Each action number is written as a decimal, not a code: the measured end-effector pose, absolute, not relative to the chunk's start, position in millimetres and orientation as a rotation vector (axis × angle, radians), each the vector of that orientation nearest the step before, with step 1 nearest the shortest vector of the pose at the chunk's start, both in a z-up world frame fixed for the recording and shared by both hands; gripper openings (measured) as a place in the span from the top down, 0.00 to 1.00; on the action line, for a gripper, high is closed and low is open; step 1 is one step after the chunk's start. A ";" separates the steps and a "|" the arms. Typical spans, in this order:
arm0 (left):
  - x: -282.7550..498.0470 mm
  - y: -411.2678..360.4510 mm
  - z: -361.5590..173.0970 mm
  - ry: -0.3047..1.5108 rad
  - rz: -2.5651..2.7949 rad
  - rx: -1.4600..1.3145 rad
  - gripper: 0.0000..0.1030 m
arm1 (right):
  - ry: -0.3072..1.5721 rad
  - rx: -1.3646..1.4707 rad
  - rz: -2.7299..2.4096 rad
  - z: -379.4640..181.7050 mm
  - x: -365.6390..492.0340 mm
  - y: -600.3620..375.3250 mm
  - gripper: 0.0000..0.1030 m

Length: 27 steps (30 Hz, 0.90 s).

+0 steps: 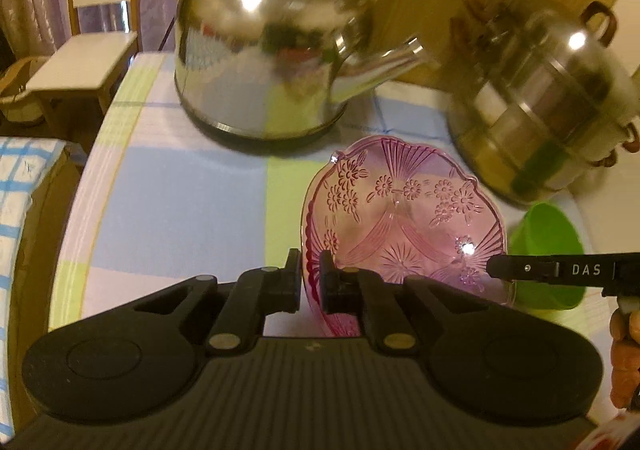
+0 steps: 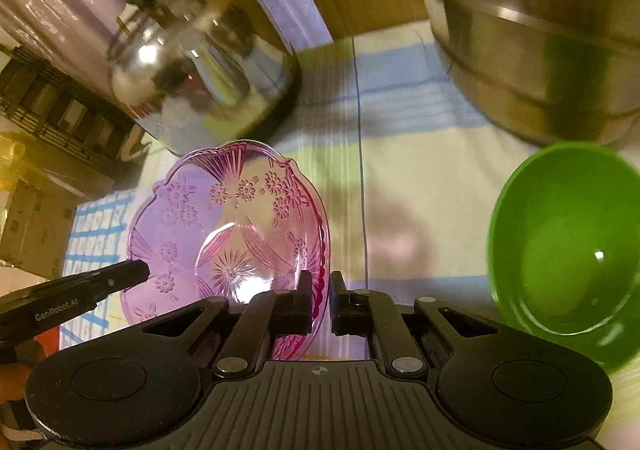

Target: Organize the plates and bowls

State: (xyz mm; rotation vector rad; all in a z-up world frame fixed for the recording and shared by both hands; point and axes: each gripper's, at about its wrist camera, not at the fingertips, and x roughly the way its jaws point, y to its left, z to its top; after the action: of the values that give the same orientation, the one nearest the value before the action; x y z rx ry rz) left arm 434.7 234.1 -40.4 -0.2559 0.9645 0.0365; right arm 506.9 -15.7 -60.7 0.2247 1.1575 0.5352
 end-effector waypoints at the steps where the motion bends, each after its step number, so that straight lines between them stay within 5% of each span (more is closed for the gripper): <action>1: 432.7 229.5 -32.6 0.958 0.032 -0.247 0.93 | 1.150 0.226 0.535 -53.9 504.1 -18.7 0.92; 12: 388.4 172.6 39.8 0.898 -0.031 -0.251 0.93 | 1.080 0.212 0.510 24.7 452.8 -74.7 0.92; 27: 273.3 79.8 43.6 0.925 -0.126 -0.262 0.93 | 1.089 0.262 0.432 37.5 323.1 -181.4 0.92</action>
State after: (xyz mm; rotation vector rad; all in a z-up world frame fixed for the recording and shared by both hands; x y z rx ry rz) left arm 273.3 79.8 43.6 -0.2621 0.9246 -0.1263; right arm 323.1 -181.4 37.5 0.2623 1.0885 0.4322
